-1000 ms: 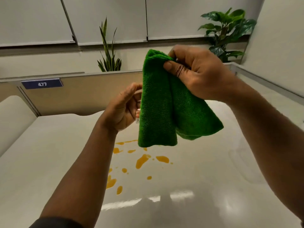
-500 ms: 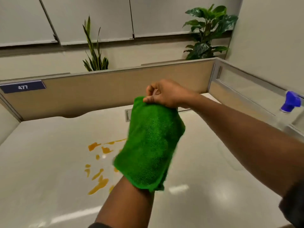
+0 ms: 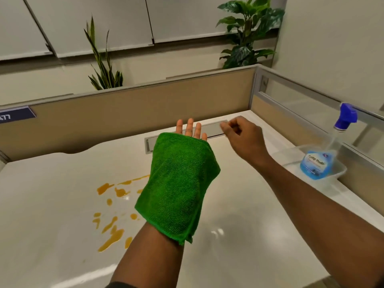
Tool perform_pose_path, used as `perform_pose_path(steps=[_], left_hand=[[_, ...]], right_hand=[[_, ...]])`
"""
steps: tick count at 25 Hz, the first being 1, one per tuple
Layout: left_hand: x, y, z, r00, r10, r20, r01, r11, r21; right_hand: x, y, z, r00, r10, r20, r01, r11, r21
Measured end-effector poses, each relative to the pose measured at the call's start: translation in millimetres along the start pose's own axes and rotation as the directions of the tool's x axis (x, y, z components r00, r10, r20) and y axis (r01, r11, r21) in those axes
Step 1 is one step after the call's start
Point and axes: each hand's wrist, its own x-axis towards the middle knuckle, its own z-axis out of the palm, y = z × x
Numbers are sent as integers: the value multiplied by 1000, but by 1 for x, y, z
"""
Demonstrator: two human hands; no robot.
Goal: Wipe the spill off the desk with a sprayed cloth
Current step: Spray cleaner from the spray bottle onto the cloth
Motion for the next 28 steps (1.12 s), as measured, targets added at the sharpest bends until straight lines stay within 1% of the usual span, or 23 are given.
perform_pose_path(steps=[2,3,4,6,8,9,11,12,14,15,17,18,21,24,26,28], left_hand=[[6,-8,1,1000,12,-23,-12,1000,-9],[7,-12,2,999,30,-37,-30,1000,4],[7,-16,7,998,47,-41,-47,999,3],[13,-23,8,996,68,-54,-69,997,-15],[18,-30,9,993,105,-48,-105,994,15],[21,-33,9,992,119,-40,-118,993,32],[29,-40,8,991,136,-11,-135,989,52],[32,-42,8,989,147,-7,-146,987,65],[37,-45,8,986,165,2,-165,983,82],[39,-47,6,986,167,4,-167,983,79],[42,-49,2,973,232,-2,-231,971,68],[41,-48,2,972,237,-2,-236,970,63],[38,-51,5,974,228,-20,-225,970,89],[30,-50,12,962,268,-57,-263,962,76],[26,-40,15,953,291,-81,-287,956,58],[24,-33,17,954,286,-87,-283,958,44]], right_hand=[[-13,36,-19,989,20,-144,-24,999,-27],[-18,54,-30,972,34,-235,-44,998,-36],[-21,70,-42,941,55,-335,-72,997,-38],[-25,105,-71,850,109,-515,-134,991,-12],[-25,136,-98,766,143,-626,-192,981,-10],[-22,152,-110,736,164,-657,-233,972,-17],[-10,183,-136,705,258,-661,-343,939,0],[-2,198,-147,706,329,-627,-410,912,16],[17,222,-159,712,491,-503,-539,840,57],[27,232,-163,730,533,-427,-562,824,68],[51,246,-167,812,511,-282,-511,856,81],[59,250,-168,833,484,-269,-485,872,67],[72,265,-179,833,446,-329,-451,890,65],[82,271,-178,817,465,-340,-434,885,168],[86,260,-172,816,448,-365,-393,893,218],[96,237,-179,839,389,-381,-307,916,258]])
